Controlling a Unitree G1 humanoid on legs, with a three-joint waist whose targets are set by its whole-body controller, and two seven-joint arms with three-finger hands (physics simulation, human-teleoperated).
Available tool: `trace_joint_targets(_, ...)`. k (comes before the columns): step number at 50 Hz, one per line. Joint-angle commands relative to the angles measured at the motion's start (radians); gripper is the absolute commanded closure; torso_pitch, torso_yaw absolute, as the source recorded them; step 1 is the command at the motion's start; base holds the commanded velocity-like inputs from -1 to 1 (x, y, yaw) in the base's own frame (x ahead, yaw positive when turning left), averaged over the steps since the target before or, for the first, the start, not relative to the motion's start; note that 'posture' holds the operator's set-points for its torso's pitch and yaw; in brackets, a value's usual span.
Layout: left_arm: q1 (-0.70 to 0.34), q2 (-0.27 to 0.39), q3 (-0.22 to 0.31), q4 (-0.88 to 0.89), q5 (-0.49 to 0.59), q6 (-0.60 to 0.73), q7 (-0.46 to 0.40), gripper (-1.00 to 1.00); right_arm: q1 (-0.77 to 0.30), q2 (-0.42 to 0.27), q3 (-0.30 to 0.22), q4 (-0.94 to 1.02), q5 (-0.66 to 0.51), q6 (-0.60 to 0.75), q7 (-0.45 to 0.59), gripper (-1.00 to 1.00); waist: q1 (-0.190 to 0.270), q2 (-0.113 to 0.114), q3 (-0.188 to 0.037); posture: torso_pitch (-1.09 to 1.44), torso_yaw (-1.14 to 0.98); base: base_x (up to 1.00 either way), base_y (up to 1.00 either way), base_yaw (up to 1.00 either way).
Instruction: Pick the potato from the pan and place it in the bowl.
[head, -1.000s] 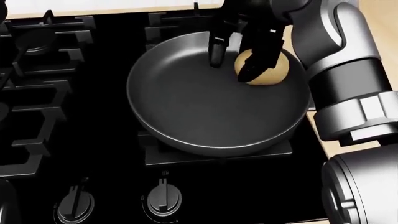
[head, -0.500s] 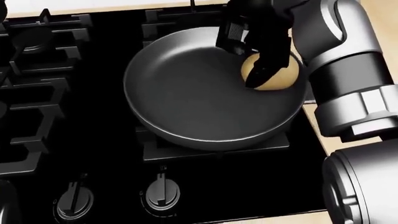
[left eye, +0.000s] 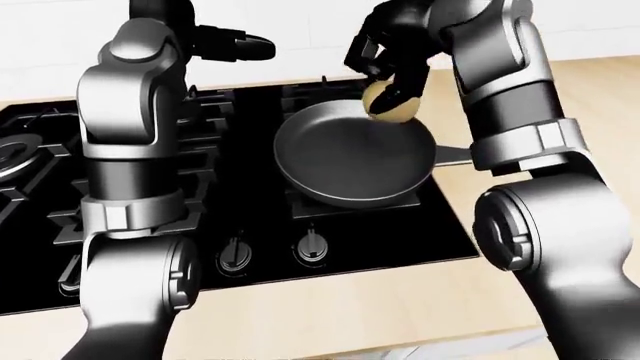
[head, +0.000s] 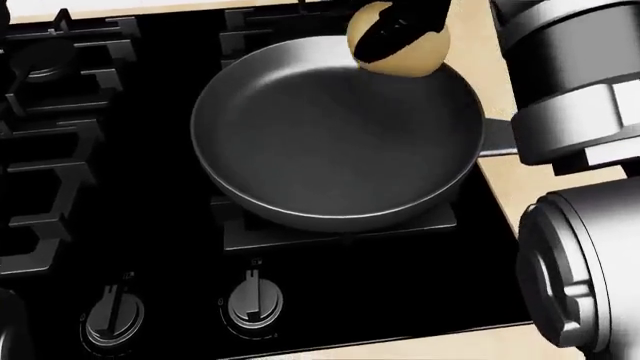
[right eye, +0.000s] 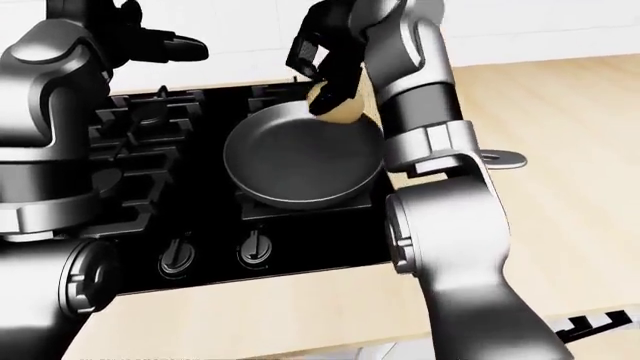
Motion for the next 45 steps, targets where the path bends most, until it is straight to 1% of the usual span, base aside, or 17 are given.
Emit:
trace_joint_targets(1,-0.037,0.015,0.011,-0.036,0.004,-0.029,0.005,-1.0,-0.049,-0.023,-0.023,-0.032,0.047,0.014,-0.043,1.0,-0.001,0.002,-0.035,0.0,0.0,0.0,0.0,0.0)
trace_joint_targets(7,-0.04,0.011,0.007,-0.047,0.004,-0.018,0.008,-1.0,-0.076,-0.058,-0.049,-0.019,0.149,0.059,-0.12,1.0,0.003,-0.002,-0.036,0.0,0.0,0.0,0.0,0.0)
trace_joint_targets(11,-0.041,0.01,0.007,-0.052,0.004,-0.014,0.008,-1.0,-0.091,-0.087,-0.072,0.0,0.218,0.065,-0.224,1.0,0.005,-0.004,-0.035,0.0,0.0,0.0,0.0,0.0)
trace_joint_targets(12,-0.041,0.011,0.008,-0.051,0.004,-0.014,0.008,-1.0,-0.094,-0.092,-0.068,0.004,0.229,0.067,-0.237,1.0,0.005,-0.005,-0.035,0.0,0.0,0.0,0.0,0.0)
trace_joint_targets(14,-0.041,0.014,0.01,-0.044,0.004,-0.02,0.008,-1.0,-0.107,-0.108,-0.084,0.014,0.27,0.072,-0.284,1.0,0.006,-0.006,-0.035,0.0,0.0,0.0,0.0,0.0)
trace_joint_targets(15,-0.042,0.015,0.011,-0.04,0.004,-0.023,0.008,-1.0,-0.109,-0.115,-0.081,0.015,0.283,0.073,-0.294,1.0,0.007,-0.007,-0.035,0.0,0.0,0.0,0.0,0.0)
trace_joint_targets(19,-0.043,0.02,0.013,-0.031,0.002,-0.029,0.006,-1.0,-0.093,-0.136,-0.078,0.019,0.331,0.068,-0.342,1.0,0.008,-0.008,-0.034,0.0,0.0,0.0,0.0,0.0)
trace_joint_targets(21,-0.047,0.025,0.015,-0.019,0.002,-0.036,0.006,-1.0,-0.093,-0.144,-0.089,0.02,0.358,0.07,-0.389,1.0,0.008,-0.01,-0.035,0.0,0.0,0.0,0.0,0.0)
trace_joint_targets(23,-0.052,0.026,0.017,-0.01,0.001,-0.041,0.008,-1.0,-0.102,-0.151,-0.113,0.03,0.406,0.082,-0.433,1.0,0.009,-0.012,-0.036,0.0,0.0,0.0,0.0,0.0)
trace_joint_targets(26,-0.056,0.027,0.018,-0.004,-0.003,-0.039,0.009,-1.0,-0.104,-0.164,-0.105,0.047,0.441,0.087,-0.466,1.0,0.01,-0.013,-0.037,0.0,0.0,0.0,0.0,0.0)
trace_joint_targets(29,-0.059,0.029,0.018,0.004,-0.006,-0.043,0.012,-1.0,-0.111,-0.176,-0.13,0.054,0.502,0.103,-0.52,1.0,0.011,-0.014,-0.036,0.0,0.0,0.0,0.0,0.0)
trace_joint_targets(34,-0.068,0.033,0.017,0.007,-0.009,-0.04,0.013,-1.0,-0.098,-0.185,-0.104,0.021,0.552,0.116,-0.519,1.0,0.013,-0.017,-0.035,0.0,0.0,0.0,0.0,0.0)
trace_joint_targets(41,-0.077,0.037,0.016,0.004,-0.01,-0.032,0.013,-1.0,-0.085,-0.195,-0.103,-0.003,0.604,0.113,-0.534,1.0,0.012,-0.018,-0.034,0.0,0.0,0.0,0.0,0.0)
trace_joint_targets(45,-0.077,0.038,0.015,-0.002,-0.01,-0.026,0.013,-1.0,-0.074,-0.205,-0.091,-0.036,0.608,0.131,-0.53,1.0,0.012,-0.019,-0.033,0.0,0.0,0.0,0.0,0.0)
